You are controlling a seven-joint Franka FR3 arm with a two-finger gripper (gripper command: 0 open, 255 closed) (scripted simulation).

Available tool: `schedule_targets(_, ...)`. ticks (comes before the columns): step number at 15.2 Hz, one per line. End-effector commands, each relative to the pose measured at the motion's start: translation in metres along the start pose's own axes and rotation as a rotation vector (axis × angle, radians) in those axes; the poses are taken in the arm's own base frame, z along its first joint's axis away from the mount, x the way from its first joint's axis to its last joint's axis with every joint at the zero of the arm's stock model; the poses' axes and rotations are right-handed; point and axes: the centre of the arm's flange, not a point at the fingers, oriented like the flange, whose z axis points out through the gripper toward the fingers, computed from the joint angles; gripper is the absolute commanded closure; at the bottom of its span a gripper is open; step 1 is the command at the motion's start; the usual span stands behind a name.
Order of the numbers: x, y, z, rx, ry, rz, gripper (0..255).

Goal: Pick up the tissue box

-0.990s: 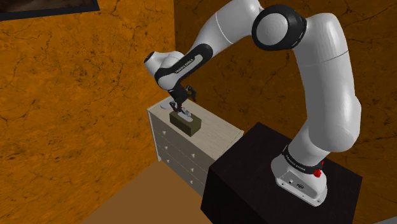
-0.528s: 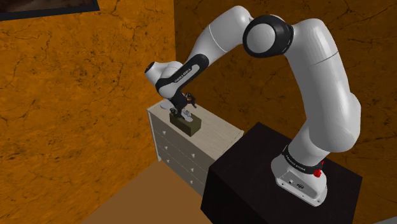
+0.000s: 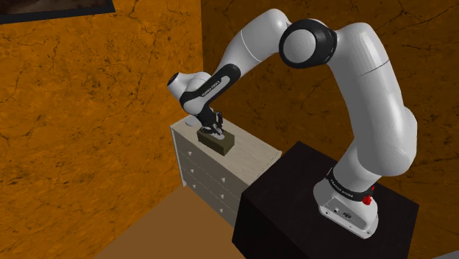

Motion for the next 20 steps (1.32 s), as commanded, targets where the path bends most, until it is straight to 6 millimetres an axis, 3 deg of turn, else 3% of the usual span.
schedule_targets(1, 0.001, -0.003, 0.001, 0.004, 0.003, -0.002, 255)
schedule_targets(4, 0.0, -0.002, 0.001, 0.004, 0.003, -0.002, 255)
schedule_targets(20, -0.023, 0.036, -0.065, 0.004, 0.003, -0.002, 255)
